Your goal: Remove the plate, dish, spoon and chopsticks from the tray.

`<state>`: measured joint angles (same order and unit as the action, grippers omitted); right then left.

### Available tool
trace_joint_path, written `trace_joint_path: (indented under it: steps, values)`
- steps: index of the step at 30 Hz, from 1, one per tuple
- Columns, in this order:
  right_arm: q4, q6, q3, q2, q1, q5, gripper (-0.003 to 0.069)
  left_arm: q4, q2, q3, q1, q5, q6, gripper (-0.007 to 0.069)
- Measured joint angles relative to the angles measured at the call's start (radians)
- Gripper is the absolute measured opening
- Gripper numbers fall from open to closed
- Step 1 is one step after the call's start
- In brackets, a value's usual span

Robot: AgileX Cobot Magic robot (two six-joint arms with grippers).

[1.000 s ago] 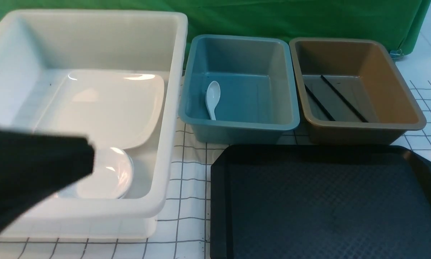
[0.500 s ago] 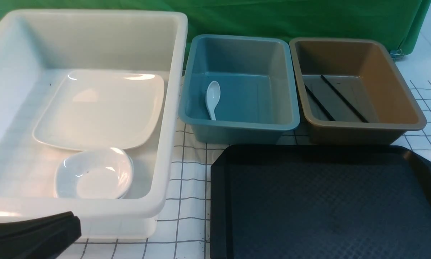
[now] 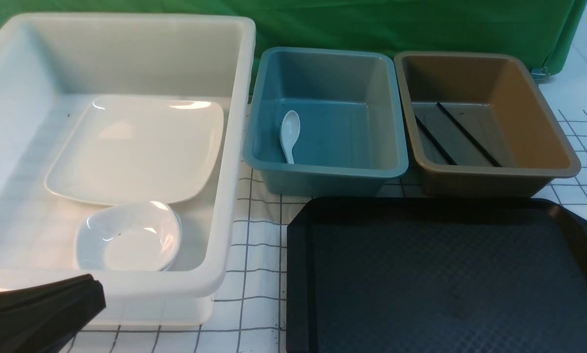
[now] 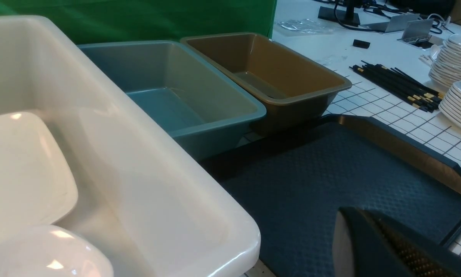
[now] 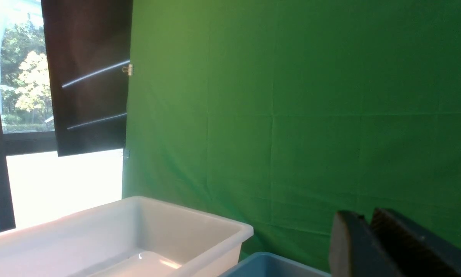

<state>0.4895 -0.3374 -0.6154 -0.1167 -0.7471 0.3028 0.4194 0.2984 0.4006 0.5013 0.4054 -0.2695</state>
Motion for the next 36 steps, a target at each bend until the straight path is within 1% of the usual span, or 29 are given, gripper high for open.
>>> trace_joint_path:
  steps: [8,11,14,16,17,19,27,31,36]
  values:
    - [0.000,0.000,0.000,0.000,0.000,0.001,0.0115,-0.001,0.000,0.000,0.000,-0.001,0.001,-0.0001]
    - [0.000,0.000,0.000,0.000,0.000,0.002,0.0123,-0.022,-0.002,0.000,0.000,-0.008,0.002,-0.0001]
    - [0.000,0.000,0.000,0.000,0.000,0.002,0.0130,-0.157,-0.017,-0.020,-0.002,-0.054,0.046,-0.0001]
    - [0.000,0.000,0.000,0.000,0.000,0.002,0.0134,-0.235,-0.040,-0.053,-0.028,-0.074,0.093,-0.0001]
    - [0.000,0.000,0.000,0.000,0.000,0.002,0.0134,-0.240,-0.042,-0.057,-0.032,-0.074,0.095,-0.0001]
    - [0.000,0.000,0.000,0.000,0.000,0.003,0.0140,-0.273,-0.082,-0.105,-0.099,-0.086,0.113,-0.0001]
    - [0.000,0.000,0.000,0.000,0.000,0.006,0.0157,-0.315,-0.233,-0.311,-0.376,-0.173,0.121,-0.0001]
    - [0.000,0.000,0.000,0.000,0.000,0.006,0.0165,-0.331,-0.291,-0.371,-0.439,-0.185,0.125,-0.0001]
    - [0.000,0.000,0.000,0.000,0.000,0.007,0.0176,-0.335,-0.298,-0.406,-0.449,-0.184,0.124,-0.0001]
